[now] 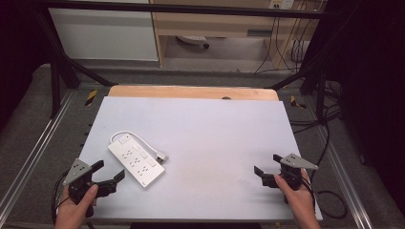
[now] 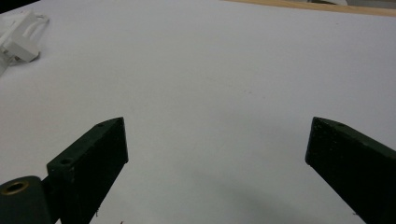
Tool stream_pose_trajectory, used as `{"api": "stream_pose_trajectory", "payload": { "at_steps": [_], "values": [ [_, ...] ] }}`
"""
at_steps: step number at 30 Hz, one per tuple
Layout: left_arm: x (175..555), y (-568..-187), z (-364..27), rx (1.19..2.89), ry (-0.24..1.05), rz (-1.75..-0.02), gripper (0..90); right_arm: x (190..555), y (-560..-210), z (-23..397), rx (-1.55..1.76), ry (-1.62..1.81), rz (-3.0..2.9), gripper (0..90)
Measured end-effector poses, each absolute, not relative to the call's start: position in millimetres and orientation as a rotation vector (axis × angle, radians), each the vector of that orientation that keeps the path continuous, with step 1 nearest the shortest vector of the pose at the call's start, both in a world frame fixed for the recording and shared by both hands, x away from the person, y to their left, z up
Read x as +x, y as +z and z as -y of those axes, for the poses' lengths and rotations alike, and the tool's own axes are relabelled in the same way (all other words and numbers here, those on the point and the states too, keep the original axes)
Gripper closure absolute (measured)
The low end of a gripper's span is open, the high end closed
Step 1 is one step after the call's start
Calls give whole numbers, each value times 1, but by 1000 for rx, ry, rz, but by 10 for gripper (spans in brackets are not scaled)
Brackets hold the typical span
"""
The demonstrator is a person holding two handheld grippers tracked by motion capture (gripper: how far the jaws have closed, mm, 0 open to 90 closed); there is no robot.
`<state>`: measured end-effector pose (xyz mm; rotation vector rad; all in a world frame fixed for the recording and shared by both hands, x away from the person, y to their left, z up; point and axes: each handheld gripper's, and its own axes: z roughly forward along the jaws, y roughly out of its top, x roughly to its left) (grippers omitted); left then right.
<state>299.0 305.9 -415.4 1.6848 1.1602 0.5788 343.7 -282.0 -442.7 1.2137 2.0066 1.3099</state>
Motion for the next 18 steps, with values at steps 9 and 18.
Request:
{"api": "stream_pose_trajectory", "payload": {
  "at_steps": [9, 18],
  "values": [
    [299, -415, -305, 1691, 573, -1151, 87, 342, -441, 278, 1179, 1313, -1990, 51],
    [300, -414, -307, 1684, 568, -1148, 87, 342, -439, 279, 1173, 1311, -1976, 37]
  ]
}}
